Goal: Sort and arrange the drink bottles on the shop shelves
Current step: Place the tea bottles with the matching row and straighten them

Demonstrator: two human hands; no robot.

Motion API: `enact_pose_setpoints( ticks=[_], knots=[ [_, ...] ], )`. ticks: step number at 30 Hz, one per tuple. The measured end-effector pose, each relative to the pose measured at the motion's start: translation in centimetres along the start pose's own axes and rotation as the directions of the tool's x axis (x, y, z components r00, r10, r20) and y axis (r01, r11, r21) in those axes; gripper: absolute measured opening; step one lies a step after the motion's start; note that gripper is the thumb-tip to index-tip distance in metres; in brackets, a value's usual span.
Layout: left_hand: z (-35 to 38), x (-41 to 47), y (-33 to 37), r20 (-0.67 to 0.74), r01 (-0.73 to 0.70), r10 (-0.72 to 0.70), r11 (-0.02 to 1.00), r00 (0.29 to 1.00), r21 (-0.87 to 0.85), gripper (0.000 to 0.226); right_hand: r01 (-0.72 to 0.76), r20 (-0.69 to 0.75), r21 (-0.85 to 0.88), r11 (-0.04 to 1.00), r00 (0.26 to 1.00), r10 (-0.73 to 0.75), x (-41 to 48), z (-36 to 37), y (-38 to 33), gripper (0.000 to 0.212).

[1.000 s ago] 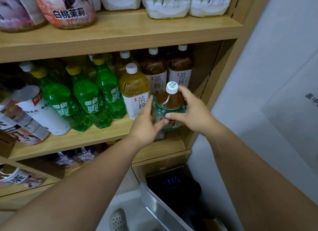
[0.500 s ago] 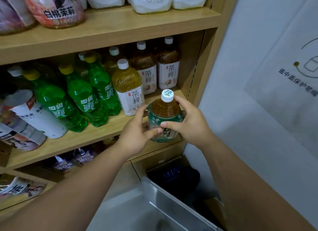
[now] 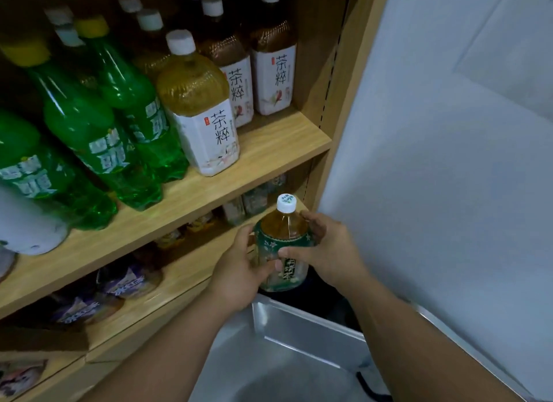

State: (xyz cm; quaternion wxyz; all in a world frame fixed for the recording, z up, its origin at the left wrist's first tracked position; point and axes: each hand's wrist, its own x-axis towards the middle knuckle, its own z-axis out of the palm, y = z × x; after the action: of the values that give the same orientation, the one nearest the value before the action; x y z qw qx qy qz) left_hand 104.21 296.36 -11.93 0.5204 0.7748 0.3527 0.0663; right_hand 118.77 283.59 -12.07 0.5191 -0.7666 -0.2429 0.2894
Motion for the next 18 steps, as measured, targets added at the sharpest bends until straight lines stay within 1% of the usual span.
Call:
enact_pose_setpoints(
  ticks=[1, 2, 4, 6, 9, 13, 18],
  knots=[
    [0.6, 0.8, -0.8, -0.008, 0.009, -0.009, 1.000, 1.000, -0.028, 0.074, 0.014, -0.003, -0.003, 1.000, 1.000, -0.014, 0.6, 0.3, 0.9, 0.099],
    [1.2, 1.6, -1.6, -0.017, 0.011, -0.011, 0.999, 1.000, -0.051, 0.073, 0.030, -0.005, -0.013, 0.999, 1.000, -0.030, 1.2, 0.6, 1.8, 0.096],
    [2.3, 3.7, -3.0, -0.030, 0.003, -0.005, 0.997, 1.000, -0.073, 0.075, 0.066, -0.007, -0.037, 0.997, 0.998, -0.066, 2.9, 0.8, 3.4, 0.083],
    [3.3, 6.1, -4.4, -0.044, -0.023, 0.021, 0.998, 0.999, -0.051, 0.079, 0.118, 0.001, -0.083, 0.990, 0.993, -0.118, 4.8, 1.0, 4.7, 0.074],
    [4.4, 9.4, -6.0, -0.069, -0.038, 0.037, 0.999, 0.997, -0.012, 0.084, 0.191, 0.010, -0.151, 0.970, 0.981, -0.192, 7.8, 1.3, 6.4, 0.078],
    [5.7, 13.1, -8.1, -0.107, -0.085, 0.080, 0.996, 0.991, -0.038, 0.085, 0.253, 0.038, -0.189, 0.949, 0.967, -0.250, 11.2, 1.6, 8.5, 0.070],
    [7.5, 16.8, -10.7, -0.154, -0.153, 0.149, 0.988, 0.977, -0.017, 0.079, 0.291, 0.040, -0.213, 0.933, 0.956, -0.289, 14.6, 2.0, 11.7, 0.087]
  ],
)
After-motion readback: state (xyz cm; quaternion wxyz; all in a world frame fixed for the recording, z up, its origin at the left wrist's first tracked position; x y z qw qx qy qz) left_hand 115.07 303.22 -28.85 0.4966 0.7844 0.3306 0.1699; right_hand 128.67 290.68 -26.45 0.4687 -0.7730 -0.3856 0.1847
